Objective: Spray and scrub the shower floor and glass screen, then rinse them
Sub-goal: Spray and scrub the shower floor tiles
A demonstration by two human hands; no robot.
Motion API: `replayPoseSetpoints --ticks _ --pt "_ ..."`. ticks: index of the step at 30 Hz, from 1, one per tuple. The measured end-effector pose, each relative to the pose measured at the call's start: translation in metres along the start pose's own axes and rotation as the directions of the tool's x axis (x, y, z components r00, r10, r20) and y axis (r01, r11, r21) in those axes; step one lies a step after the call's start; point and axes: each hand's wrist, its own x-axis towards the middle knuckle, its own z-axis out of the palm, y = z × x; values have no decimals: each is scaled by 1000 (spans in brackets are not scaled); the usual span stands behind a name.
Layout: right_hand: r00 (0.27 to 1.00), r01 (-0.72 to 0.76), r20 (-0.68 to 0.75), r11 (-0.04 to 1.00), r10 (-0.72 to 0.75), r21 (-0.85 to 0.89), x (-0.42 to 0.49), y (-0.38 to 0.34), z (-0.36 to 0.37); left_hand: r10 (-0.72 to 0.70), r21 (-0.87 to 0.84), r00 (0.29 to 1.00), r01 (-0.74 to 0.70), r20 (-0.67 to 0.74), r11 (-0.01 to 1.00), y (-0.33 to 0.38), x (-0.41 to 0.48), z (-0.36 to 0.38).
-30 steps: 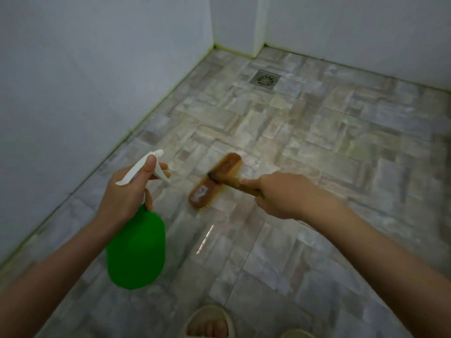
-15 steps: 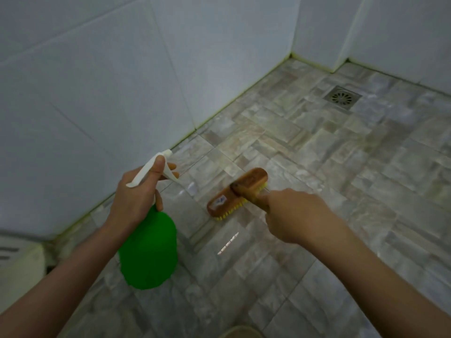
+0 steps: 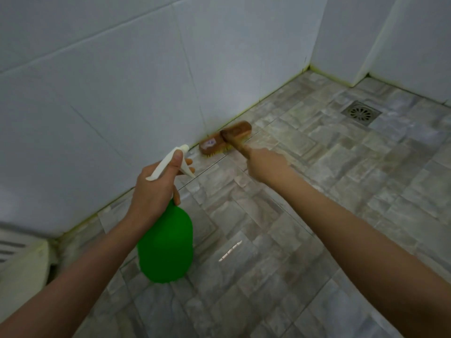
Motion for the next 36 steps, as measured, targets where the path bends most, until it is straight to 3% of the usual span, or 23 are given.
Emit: replayPoseSetpoints --ticks 2,6,11,16,22,26,32,36 --pt "1000 -9 -8 1000 9 -15 16 12 -7 1 -16 1000 -1 -12 1000 2 4 6" --pt "990 -76 109 992 86 -97 6 33 -36 23 -27 1000 -23 2 999 10 14 15" --pt "993 -118 -28 993 118 7 26 52 -27 26 -50 1000 -25 15 998 16 25 30" --pt "987 -145 65 986 150 -79 13 68 -40 12 -71 999 -9 45 997 22 34 45" --pt "976 -202 -91 979 199 -32 51 97 -33 11 -83 997 -4 82 997 29 53 65" --pt "949 -308 25 942 314 -134 56 106 -65 18 -105 995 -8 97 994 34 74 83" --pt "954 -284 -86 958 287 46 113 144 -66 32 -133 993 -16 117 991 39 107 109" --pt "906 -413 -73 909 417 65 126 148 -97 43 -152 993 -25 113 988 44 119 123"
